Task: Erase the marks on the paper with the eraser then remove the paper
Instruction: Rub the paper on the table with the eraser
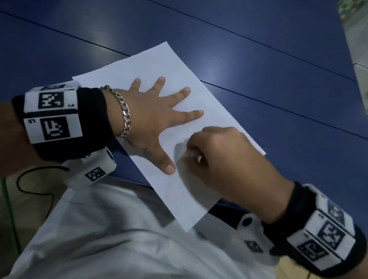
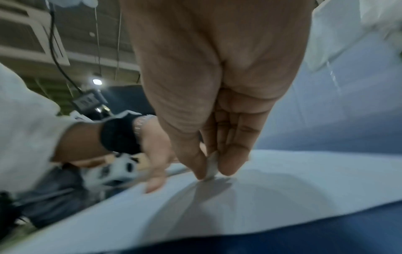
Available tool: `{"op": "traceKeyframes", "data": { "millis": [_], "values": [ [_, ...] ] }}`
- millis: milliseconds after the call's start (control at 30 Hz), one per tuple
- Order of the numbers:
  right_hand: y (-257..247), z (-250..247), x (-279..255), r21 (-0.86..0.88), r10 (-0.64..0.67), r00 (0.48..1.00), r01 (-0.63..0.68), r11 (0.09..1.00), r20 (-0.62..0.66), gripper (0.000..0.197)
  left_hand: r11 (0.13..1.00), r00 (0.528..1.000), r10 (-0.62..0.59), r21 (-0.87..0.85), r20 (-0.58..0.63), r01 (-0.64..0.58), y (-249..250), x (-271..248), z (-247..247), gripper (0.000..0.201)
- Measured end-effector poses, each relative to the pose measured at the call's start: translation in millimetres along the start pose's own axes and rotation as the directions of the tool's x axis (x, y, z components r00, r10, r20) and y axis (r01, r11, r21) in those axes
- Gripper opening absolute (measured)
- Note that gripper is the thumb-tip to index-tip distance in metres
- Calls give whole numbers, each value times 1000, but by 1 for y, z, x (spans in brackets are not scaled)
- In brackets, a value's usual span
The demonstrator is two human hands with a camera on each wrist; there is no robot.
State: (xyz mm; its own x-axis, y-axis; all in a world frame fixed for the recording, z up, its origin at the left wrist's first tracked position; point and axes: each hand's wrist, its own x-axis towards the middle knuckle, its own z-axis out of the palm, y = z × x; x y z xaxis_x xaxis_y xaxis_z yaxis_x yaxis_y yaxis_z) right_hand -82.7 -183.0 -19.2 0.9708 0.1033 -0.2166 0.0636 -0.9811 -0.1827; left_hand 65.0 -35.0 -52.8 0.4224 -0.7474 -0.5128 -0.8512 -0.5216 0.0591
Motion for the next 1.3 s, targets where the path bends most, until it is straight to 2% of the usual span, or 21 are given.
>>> {"op": "traceKeyframes", "data": {
  "millis": [67,133,200,267,367,433,533,600,633,733,800,900,967,1067,1167,1300],
  "values": [
    [14,-5,0,-18,24,999,-23,1000,26,22,1000,1000,-5,0,10,5,-1,-1,0,134],
    [40,-15,4,0,139,989,-139,990,-45,18,1000,1000,-8,4,19,8,0,-1,-1,135],
    [47,-17,2,26,182,977,-180,983,-115,13,1000,1000,-6,12,23,6,0,0,-1,135],
    [28,-6,-2,-10,114,985,-116,993,-128,16,1000,1000,2,12,25,-3,0,1,-1,134],
    [8,2,-16,51,50,997,-48,998,-51,20,1000,999,25,8,20,-26,-3,-1,-1,133],
    [24,-4,-23,98,133,984,-121,988,-122,15,998,997,70,-5,20,-70,-7,-2,-3,136],
    [52,-20,-39,186,279,918,-234,954,-281,12,986,986,162,-23,-29,-162,-19,-7,-12,149],
    [60,-25,-51,259,331,900,-260,930,-284,12,990,985,126,-51,-119,-133,-34,-18,-21,153],
    [60,-25,-57,291,348,901,-271,918,-260,12,992,983,69,-91,-169,-85,-43,-26,-24,152],
    [54,-18,-69,333,362,912,-287,898,-190,9,952,957,-161,-293,-242,86,-73,-50,-23,141],
    [49,-13,-71,340,348,921,-276,899,-175,6,925,924,-252,-353,-286,143,-82,-69,-18,114],
    [49,-12,-67,329,332,927,-263,907,-173,5,950,919,-207,-292,-335,107,-67,-88,-9,60],
    [51,-11,-60,292,329,928,-270,917,-173,3,955,936,-156,-291,-316,61,-48,-95,-3,43],
    [59,-5,-51,223,317,933,-276,935,-171,3,971,969,-92,-236,-228,37,-29,-90,5,43],
    [62,1,-50,165,288,949,-266,950,-129,8,982,968,-93,-179,-231,52,-27,-84,8,45],
    [52,7,-61,175,236,967,-217,961,-98,3,968,978,-100,-247,-182,53,-37,-79,7,50]
  ]
}}
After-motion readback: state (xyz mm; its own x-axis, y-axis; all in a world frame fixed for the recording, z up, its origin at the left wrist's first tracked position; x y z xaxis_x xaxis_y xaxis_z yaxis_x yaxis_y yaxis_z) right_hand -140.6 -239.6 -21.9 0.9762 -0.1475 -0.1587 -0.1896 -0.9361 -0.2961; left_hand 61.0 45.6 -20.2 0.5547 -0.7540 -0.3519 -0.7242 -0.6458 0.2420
